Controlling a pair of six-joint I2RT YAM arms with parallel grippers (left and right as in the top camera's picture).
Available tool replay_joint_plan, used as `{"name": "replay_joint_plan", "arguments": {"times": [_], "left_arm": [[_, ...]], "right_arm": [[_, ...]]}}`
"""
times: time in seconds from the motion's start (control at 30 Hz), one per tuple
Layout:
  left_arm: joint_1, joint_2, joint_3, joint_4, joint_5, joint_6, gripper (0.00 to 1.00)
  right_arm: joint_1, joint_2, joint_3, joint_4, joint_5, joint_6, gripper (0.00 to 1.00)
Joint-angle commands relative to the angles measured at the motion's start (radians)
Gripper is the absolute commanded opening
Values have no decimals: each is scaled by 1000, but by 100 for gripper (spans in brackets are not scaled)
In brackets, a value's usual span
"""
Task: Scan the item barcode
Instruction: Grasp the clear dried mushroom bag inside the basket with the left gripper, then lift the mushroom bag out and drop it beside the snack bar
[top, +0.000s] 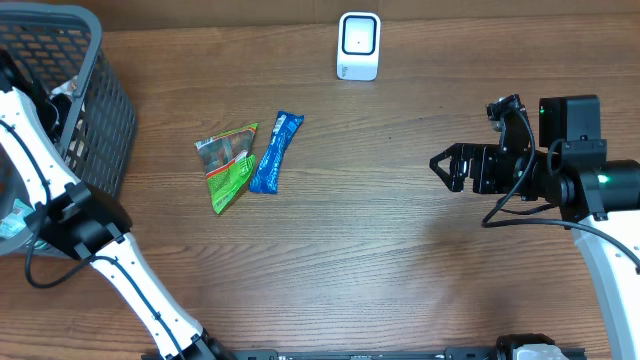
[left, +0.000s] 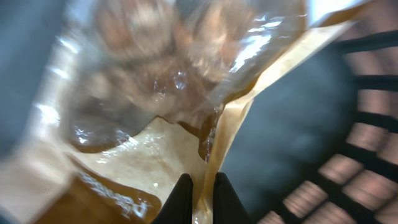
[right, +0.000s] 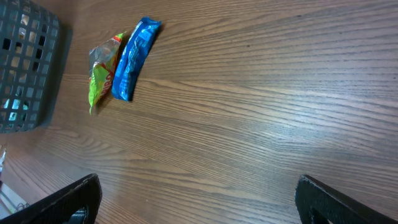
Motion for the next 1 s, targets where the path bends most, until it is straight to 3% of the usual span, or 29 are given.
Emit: {"name": "replay_joint_plan", "arguments": {"times": [0.0, 0.37, 0.43, 0.47, 0.5, 0.73, 0.97], "left_arm": [[-9, 1, 187, -53, 51, 35, 4], [-9, -19, 195, -56, 47, 58, 6], [-9, -18, 194, -33, 24, 54, 52], [-9, -18, 172, 8, -14, 53, 89], [-9, -18, 153, 35, -30, 53, 100], [-8, -18, -122, 238, -59, -1, 100], [-8, -18, -334, 329, -66, -11, 100]], "right_arm": [[7, -5, 29, 8, -8, 1, 100], [7, -5, 29, 18, -8, 1, 100], [7, -5, 29, 18, -8, 1, 100], [7, -4, 29, 17, -8, 1, 100], [8, -2, 29, 18, -8, 1, 100], [8, -2, 29, 13, -8, 1, 100], [8, -2, 29, 6, -8, 1, 100]]}}
